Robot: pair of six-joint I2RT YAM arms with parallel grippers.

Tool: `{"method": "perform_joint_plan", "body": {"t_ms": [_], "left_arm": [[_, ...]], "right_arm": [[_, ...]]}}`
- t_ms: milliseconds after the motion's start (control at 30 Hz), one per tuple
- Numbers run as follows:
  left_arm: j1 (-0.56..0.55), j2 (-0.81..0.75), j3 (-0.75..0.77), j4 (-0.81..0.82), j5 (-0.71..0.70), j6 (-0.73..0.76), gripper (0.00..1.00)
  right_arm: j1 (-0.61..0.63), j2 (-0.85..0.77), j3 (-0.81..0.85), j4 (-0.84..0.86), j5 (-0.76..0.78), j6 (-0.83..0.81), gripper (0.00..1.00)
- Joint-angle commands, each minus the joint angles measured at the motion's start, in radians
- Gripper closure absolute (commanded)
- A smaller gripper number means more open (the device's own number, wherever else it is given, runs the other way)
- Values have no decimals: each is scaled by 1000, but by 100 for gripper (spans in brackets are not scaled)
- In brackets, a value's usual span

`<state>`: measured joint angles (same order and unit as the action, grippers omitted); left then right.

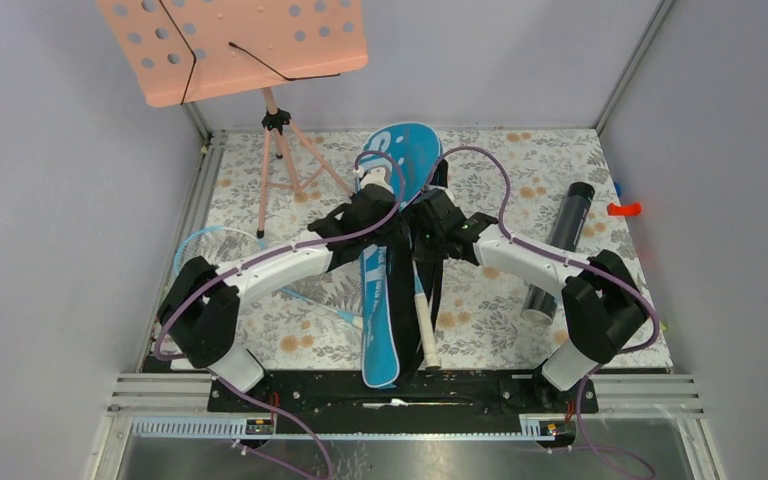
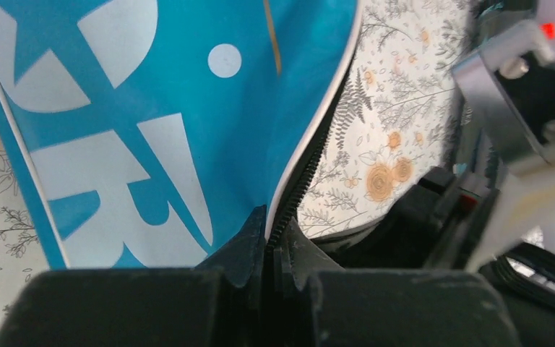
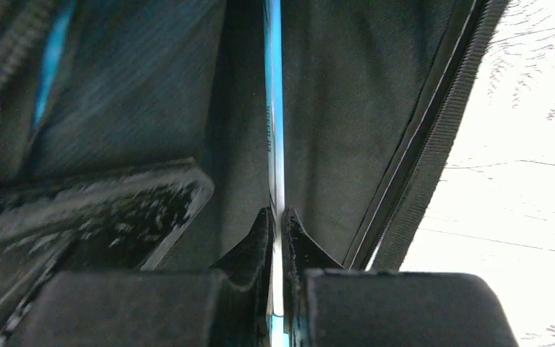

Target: Pack up the badminton gear

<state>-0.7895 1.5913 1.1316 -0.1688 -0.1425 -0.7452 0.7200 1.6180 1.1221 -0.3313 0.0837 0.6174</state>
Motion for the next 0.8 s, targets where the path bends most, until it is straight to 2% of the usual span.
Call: {"method": "perform_joint_plan", "body": {"t_ms": [0,100,200,367,567,767], "left_arm": [[-31,-99,-45,110,212,-68,100],[-34,-116,-94,160,269,-103,100],[-36,-152,-126,164,249,-106,100],[-34,-172,-132,150,265,-88,100],[-13,-179,-126,83,231,-46,100],[5,-209,-151,51,221,-17,100]], "right_arm": [[-54,5,20,280,35,137,100],[-72,27,26,318,0,204,100],[-78,46,5,414,-51,248,100],[-118,66,-60,604,-316,341,100],[-177,37,-113,736,-592,392,100],[-225,-32,-167,786,-642,459,100]]}}
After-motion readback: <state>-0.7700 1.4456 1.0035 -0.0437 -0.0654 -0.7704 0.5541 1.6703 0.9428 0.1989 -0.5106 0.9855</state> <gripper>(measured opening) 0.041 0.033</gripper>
